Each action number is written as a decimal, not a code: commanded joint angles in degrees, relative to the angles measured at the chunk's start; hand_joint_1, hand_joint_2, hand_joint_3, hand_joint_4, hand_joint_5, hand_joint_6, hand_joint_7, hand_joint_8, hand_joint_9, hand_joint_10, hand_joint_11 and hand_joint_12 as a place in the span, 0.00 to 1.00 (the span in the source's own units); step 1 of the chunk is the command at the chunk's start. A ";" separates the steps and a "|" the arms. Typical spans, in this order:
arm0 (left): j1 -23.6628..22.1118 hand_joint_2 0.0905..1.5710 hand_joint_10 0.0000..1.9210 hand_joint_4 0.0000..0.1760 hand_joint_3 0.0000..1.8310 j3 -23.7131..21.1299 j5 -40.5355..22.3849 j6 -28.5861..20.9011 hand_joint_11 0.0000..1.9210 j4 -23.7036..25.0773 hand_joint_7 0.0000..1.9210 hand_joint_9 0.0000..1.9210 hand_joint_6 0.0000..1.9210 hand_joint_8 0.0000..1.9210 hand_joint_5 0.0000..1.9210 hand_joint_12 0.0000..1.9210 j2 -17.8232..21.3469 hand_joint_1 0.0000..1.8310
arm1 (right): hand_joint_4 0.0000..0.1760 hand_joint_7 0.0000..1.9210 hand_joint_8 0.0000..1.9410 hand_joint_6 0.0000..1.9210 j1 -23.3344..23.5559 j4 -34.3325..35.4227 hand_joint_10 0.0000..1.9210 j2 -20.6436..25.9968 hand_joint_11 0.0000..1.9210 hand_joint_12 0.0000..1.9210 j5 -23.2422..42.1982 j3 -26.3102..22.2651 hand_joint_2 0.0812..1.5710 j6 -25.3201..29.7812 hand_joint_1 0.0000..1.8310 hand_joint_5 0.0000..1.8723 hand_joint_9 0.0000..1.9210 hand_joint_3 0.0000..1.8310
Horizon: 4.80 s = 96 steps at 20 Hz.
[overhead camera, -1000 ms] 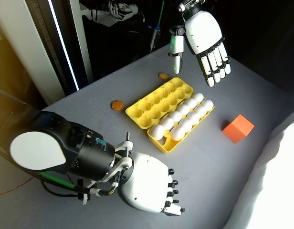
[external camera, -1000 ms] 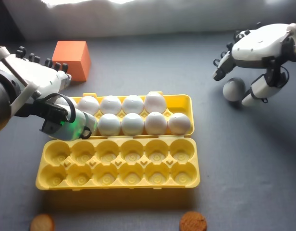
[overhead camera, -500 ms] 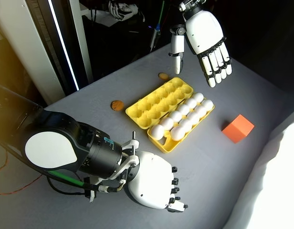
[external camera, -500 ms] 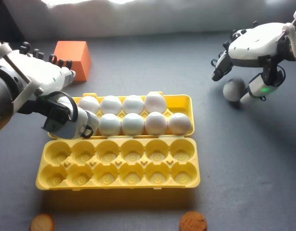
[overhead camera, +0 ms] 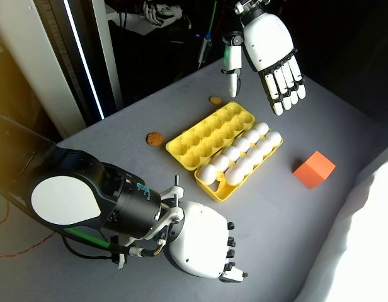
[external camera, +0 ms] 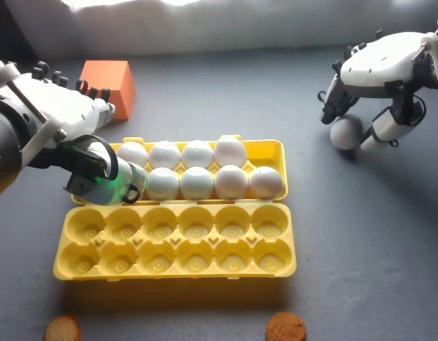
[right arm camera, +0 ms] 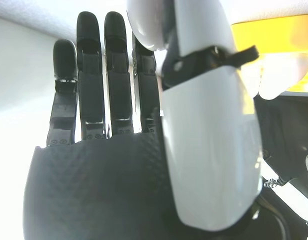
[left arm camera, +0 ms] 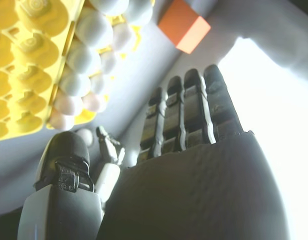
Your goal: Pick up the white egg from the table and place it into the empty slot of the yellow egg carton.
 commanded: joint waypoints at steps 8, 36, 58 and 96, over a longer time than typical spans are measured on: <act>-0.80 0.79 0.00 0.00 0.00 -0.22 -0.34 0.36 0.00 4.45 0.07 0.06 0.00 0.00 0.06 0.10 0.41 0.04 | 0.00 0.48 0.03 0.02 -0.74 0.16 0.10 0.70 0.15 0.64 4.83 0.73 0.60 -0.11 0.67 0.48 0.44 0.01; -0.67 0.81 0.00 0.00 0.00 0.23 -0.26 0.35 0.00 6.06 0.10 0.07 0.00 0.00 0.09 0.13 0.39 0.07 | 0.00 0.58 0.47 0.35 8.39 0.56 0.34 -0.20 0.34 0.67 2.09 -6.50 0.66 -3.33 0.69 0.59 0.55 0.00; -0.97 0.81 0.00 0.00 0.00 0.37 0.32 0.35 0.00 5.90 0.10 0.08 0.00 0.00 0.09 0.14 0.20 0.09 | 0.07 0.58 0.42 0.45 7.15 0.50 0.20 -3.38 0.35 0.57 0.00 -7.85 0.66 2.47 0.68 0.56 0.57 0.00; 0.56 0.80 0.00 0.00 0.00 -1.66 -2.97 0.35 0.00 6.22 0.13 0.11 0.00 0.00 0.11 0.21 1.16 0.11 | 0.00 0.47 0.00 0.00 9.66 0.33 0.00 20.17 0.19 0.51 4.57 -20.82 0.62 -10.41 0.60 0.46 0.44 0.00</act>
